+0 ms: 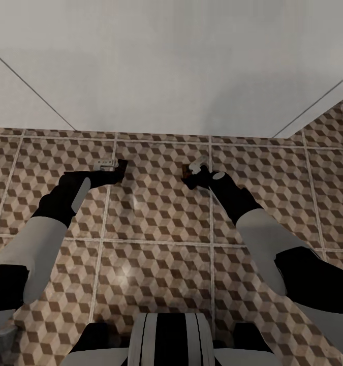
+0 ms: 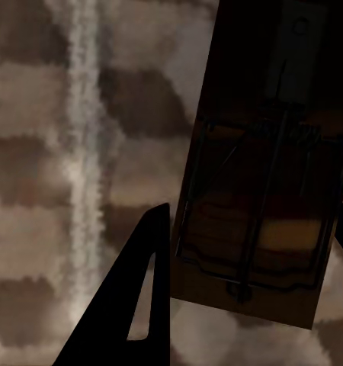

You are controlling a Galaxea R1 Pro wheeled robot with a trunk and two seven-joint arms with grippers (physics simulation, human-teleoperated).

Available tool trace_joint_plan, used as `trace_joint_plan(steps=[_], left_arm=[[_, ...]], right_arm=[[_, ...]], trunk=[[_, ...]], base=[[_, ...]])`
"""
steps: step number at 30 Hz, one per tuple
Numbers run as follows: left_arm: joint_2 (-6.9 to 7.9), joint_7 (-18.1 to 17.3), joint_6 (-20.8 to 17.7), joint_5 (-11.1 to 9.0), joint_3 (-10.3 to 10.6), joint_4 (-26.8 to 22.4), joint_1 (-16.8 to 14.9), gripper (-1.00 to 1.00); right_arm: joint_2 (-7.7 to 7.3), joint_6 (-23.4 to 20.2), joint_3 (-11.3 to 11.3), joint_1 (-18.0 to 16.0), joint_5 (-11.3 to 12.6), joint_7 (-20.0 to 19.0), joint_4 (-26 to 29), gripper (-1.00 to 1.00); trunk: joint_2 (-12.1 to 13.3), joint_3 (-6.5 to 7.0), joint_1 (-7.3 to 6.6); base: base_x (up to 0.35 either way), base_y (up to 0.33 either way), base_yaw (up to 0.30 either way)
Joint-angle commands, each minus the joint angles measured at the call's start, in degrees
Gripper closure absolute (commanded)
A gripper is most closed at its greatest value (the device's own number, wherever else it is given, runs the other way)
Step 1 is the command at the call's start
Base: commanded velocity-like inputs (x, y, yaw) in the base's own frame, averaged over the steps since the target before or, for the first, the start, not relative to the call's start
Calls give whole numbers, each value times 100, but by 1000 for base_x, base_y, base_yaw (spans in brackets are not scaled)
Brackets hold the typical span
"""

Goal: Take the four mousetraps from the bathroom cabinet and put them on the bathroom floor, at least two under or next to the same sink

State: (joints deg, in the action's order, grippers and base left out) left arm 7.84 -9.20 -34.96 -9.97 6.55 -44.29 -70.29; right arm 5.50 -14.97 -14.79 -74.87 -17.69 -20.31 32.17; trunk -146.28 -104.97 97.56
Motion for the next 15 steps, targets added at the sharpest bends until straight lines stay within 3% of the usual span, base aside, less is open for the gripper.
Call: trace_joint_plan(steps=[1,10,15], left_arm=[[7,33,-28,-46,22,-4,-2,100],[7,33,-27,-44,22,7,-2,100],[0,33,-28,-44,22,8,-2,100]], right_arm=[[-1,-23,2,-1,-60,-27,11,100],[-30,-23,10,-1,-60,-32,9,100],[-139,-23,11,-1,-54,-40,9,100]], trunk=[[-1,-3,-1],[-1,-3,-1],[-1,-3,-1]], base=[[1,0,0],[91,0,0],[97,0,0]])
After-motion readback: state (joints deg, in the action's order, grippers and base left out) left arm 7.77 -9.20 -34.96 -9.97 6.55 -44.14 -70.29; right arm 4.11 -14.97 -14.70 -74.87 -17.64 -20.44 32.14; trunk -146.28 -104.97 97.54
